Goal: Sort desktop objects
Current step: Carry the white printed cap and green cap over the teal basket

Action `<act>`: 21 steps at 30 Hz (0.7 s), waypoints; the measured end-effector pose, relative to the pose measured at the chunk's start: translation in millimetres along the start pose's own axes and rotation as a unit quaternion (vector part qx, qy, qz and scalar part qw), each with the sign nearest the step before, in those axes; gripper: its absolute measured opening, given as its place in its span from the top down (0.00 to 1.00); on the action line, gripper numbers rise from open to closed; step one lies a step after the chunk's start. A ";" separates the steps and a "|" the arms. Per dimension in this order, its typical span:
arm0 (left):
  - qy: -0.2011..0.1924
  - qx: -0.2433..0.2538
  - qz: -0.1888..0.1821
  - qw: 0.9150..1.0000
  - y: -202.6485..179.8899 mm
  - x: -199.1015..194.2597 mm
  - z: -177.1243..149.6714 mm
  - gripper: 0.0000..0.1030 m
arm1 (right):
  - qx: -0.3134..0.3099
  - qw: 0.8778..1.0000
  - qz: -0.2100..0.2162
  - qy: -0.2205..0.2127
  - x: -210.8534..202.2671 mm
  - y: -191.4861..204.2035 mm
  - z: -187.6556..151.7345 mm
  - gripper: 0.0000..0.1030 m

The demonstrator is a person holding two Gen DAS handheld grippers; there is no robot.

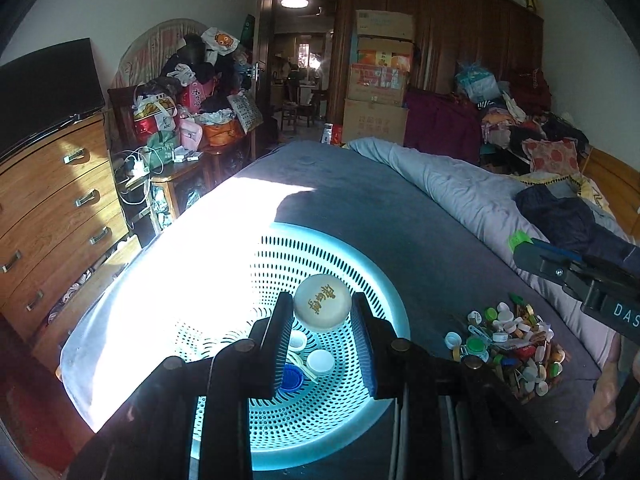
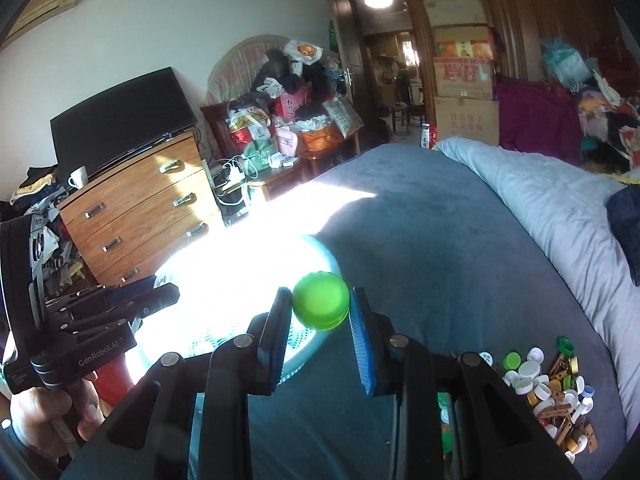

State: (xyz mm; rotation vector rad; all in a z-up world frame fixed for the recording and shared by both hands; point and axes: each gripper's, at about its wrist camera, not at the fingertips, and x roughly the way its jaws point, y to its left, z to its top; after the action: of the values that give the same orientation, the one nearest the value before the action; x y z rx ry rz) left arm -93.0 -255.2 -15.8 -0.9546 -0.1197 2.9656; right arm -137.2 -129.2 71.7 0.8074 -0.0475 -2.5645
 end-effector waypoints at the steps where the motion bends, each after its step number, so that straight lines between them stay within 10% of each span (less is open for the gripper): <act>1: 0.001 -0.004 0.002 1.000 4.9 1.5 1.2 0.70 | -0.005 1.000 0.001 0.001 4.0 4.5 4.0 0.72; 21: 0.137 0.010 0.021 0.990 67.0 60.8 19.3 0.70 | -0.014 0.993 0.074 0.088 90.1 48.6 49.6 0.72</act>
State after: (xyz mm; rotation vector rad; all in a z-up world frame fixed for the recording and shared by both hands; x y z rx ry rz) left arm -153.6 -320.4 -40.9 -1.3653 -0.0656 2.8285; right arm -210.4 -216.3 72.4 0.9794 -0.0168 -2.3406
